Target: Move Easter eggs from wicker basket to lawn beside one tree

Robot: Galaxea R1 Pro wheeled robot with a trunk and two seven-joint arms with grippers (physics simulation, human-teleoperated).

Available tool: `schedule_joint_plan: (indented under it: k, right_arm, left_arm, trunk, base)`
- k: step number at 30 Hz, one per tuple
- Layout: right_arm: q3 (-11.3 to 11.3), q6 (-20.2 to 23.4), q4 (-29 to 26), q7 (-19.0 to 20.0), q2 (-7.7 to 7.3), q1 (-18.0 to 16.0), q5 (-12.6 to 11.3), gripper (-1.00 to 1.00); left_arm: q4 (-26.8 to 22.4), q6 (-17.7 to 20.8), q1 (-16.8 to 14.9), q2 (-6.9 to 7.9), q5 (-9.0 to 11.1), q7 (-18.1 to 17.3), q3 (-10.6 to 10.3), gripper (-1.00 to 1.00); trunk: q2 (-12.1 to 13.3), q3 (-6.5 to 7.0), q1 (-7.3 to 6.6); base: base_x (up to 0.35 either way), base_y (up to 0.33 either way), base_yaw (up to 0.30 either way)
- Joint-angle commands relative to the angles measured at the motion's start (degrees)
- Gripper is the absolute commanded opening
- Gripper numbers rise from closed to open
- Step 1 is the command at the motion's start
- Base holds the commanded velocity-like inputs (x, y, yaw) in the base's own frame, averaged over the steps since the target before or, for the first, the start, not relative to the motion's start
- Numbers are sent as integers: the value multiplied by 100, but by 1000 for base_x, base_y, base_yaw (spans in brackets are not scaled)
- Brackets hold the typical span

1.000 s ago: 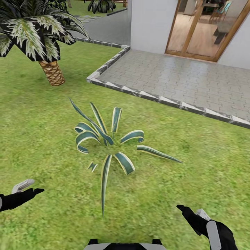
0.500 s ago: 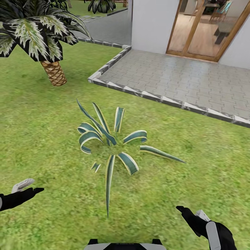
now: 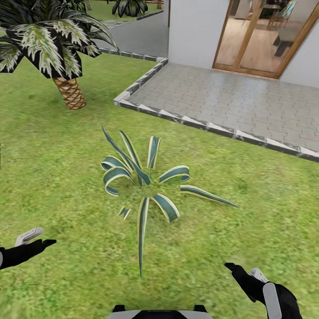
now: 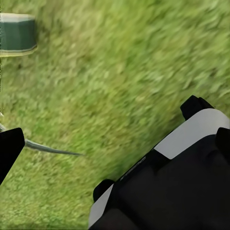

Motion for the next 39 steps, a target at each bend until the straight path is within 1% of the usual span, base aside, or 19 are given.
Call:
schedule_joint_plan:
  k: [1,11,39]
  right_arm:
    - [-28,35,-10,42,7,-6,32,100]
    - [-26,35,-10,42,7,-6,32,100]
    - [-26,-2,-1,42,7,-6,29,100]
  left_arm:
    - [-2,36,-7,-2,-11,-29,17,100]
    - [0,30,-8,-2,-11,-29,17,100]
    - [1,30,-8,-2,-11,-38,17,100]
  trunk:
    - [-10,-8,3]
    - [-10,-8,3]
    - [-10,-8,3]
  base:
    - [0,202,0]
    - [0,129,0]
    - [0,235,0]
